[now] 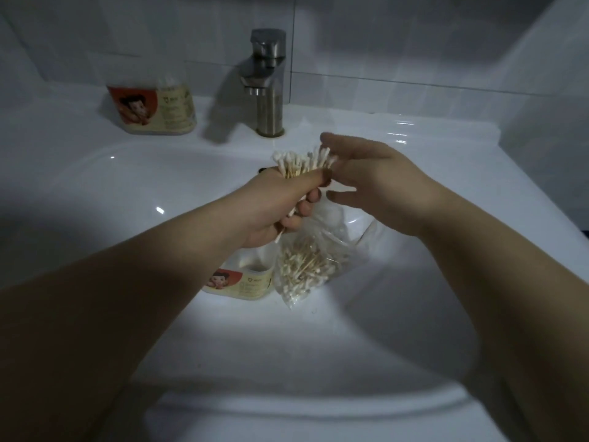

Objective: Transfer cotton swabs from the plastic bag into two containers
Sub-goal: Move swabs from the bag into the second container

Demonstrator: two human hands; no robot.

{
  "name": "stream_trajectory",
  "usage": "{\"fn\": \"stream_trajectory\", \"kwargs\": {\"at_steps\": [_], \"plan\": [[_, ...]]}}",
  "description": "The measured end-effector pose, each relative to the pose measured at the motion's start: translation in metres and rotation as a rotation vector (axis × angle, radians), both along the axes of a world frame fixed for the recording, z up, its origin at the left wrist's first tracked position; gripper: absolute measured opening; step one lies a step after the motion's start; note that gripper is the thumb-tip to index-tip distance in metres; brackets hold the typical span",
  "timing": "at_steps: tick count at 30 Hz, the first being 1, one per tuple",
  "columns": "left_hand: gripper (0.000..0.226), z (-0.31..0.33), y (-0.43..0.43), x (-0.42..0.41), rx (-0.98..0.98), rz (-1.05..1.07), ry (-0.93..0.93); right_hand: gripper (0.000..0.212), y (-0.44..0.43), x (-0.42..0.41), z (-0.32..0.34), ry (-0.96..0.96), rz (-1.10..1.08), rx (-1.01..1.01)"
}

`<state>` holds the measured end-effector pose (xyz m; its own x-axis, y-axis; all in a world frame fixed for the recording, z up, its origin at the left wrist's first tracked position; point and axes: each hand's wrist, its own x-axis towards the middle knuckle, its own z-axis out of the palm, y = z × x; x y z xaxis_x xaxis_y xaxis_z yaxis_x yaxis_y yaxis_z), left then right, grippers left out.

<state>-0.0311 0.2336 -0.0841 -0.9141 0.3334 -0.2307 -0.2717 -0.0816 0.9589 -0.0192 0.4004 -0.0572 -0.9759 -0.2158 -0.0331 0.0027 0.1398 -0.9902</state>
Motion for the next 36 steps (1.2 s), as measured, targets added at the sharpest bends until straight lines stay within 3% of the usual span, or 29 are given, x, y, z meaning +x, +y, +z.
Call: {"fn": "stream_trajectory", "kwargs": {"at_steps": [3,6,8,10,13,18,24,29,36], "plan": [[0.02,0.006,0.001,-0.002,0.168,0.132,-0.012,0.059,-0.004,0.003,-0.002,0.057,0.029,0.178],[0.021,0.012,0.0,-0.004,0.327,0.201,-0.029,0.045,-0.008,0.006,-0.003,0.185,0.045,0.633],[0.022,0.012,0.0,-0.004,0.397,0.214,-0.035,0.06,-0.009,0.006,-0.005,0.219,0.084,0.79],[0.023,0.012,0.001,-0.003,0.419,0.203,-0.032,0.058,-0.013,0.007,-0.006,0.234,0.107,0.775],[0.025,0.011,0.005,-0.001,0.43,0.18,-0.03,0.035,-0.018,0.01,-0.007,0.232,0.152,0.691],[0.024,0.01,0.005,-0.002,0.42,0.24,-0.014,0.025,-0.021,0.011,-0.006,0.201,0.175,0.667],[0.021,0.003,-0.007,-0.013,0.173,0.496,-0.035,0.028,-0.013,0.009,-0.001,0.227,0.111,0.689],[0.036,-0.002,-0.002,-0.008,-0.033,0.314,0.053,0.022,-0.01,0.004,-0.004,0.299,0.028,0.716],[0.022,-0.003,0.008,0.001,-0.111,0.224,0.109,0.03,-0.011,0.005,-0.006,0.377,0.004,0.766]]}}
